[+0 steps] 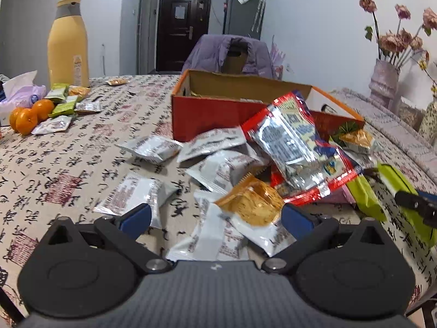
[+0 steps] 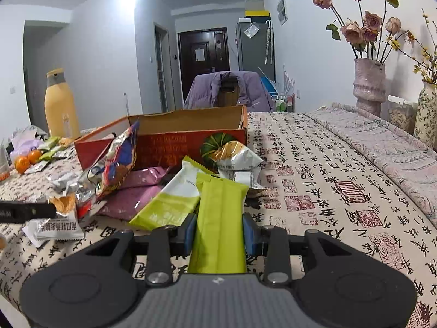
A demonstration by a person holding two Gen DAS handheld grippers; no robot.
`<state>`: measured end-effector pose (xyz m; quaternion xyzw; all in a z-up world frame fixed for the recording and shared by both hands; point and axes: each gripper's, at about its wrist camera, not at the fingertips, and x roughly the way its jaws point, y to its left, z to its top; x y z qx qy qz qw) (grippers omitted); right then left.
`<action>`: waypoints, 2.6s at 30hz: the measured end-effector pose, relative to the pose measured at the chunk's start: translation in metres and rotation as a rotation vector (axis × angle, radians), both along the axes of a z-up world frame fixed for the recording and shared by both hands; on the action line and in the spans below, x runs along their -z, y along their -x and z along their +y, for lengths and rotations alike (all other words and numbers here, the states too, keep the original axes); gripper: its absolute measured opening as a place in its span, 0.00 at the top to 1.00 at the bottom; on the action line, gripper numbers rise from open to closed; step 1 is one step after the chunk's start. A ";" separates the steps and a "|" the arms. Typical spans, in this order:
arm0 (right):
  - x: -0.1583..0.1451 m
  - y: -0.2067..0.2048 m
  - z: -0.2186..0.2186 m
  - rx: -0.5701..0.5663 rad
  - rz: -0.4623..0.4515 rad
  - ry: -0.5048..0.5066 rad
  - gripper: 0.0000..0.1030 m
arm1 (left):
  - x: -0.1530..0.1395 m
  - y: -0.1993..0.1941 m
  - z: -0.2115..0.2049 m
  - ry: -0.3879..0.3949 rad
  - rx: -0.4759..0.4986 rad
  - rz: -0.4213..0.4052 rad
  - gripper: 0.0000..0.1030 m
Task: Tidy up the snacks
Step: 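Grasp the white cake packet with the left gripper while the right holds the green bar, then carry both packets over the box and release them inside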
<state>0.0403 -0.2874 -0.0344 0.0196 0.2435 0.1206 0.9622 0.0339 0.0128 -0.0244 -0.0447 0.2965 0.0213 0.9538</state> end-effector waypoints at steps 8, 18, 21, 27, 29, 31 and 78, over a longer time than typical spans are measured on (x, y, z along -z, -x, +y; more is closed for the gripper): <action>0.003 0.000 -0.003 0.000 0.003 -0.017 0.67 | 0.003 -0.007 -0.011 -0.013 0.007 0.027 0.00; 0.004 0.001 -0.004 -0.006 0.000 -0.028 0.67 | 0.002 -0.013 -0.043 -0.130 0.055 -0.001 0.12; 0.004 0.001 -0.004 -0.006 0.000 -0.029 0.67 | 0.006 -0.014 -0.045 -0.157 0.049 -0.001 0.28; 0.003 0.001 -0.004 -0.009 -0.005 -0.030 0.67 | 0.003 -0.008 -0.039 -0.134 0.061 -0.035 0.40; 0.002 0.002 -0.003 -0.012 -0.007 -0.029 0.67 | 0.002 -0.005 -0.036 -0.127 0.056 -0.039 0.40; 0.001 0.004 -0.003 -0.013 -0.011 -0.028 0.67 | -0.001 -0.002 -0.034 -0.119 0.054 -0.049 0.40; -0.097 -0.207 0.073 -0.042 -0.122 0.008 0.67 | -0.098 -0.196 0.005 -0.046 -0.022 -0.185 0.40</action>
